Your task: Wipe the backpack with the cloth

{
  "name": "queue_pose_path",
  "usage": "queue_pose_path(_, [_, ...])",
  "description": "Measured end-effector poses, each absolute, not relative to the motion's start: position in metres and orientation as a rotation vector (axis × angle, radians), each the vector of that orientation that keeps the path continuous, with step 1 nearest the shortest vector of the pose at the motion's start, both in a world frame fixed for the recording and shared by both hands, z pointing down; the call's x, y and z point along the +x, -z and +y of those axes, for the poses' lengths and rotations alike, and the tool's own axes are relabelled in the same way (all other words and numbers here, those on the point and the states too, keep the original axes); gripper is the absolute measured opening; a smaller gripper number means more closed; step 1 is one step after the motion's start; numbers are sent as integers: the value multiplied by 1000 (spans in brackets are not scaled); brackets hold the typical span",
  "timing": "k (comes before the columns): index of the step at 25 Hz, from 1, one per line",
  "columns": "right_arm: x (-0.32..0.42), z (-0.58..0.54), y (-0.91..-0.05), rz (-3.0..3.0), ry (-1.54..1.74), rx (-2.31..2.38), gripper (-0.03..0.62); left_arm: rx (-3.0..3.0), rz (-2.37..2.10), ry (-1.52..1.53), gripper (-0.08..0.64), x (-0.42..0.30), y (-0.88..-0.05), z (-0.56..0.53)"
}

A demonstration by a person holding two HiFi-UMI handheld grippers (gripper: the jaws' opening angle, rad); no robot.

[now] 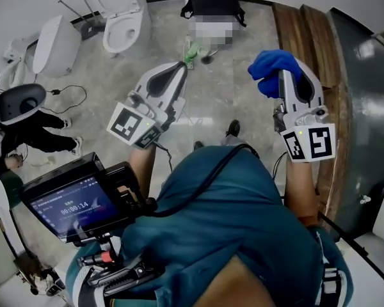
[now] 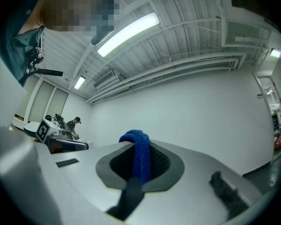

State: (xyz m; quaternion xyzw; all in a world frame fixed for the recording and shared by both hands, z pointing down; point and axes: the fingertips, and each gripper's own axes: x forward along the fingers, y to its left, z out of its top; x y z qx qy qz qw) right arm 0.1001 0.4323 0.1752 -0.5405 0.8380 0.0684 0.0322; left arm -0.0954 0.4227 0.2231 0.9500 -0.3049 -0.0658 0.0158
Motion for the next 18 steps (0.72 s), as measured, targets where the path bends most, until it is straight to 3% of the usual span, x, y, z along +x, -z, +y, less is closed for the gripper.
queue_pose_path(18, [104,437,-195,2619,-160,-1723,20,2952,-963,221,3,-95,-218,433])
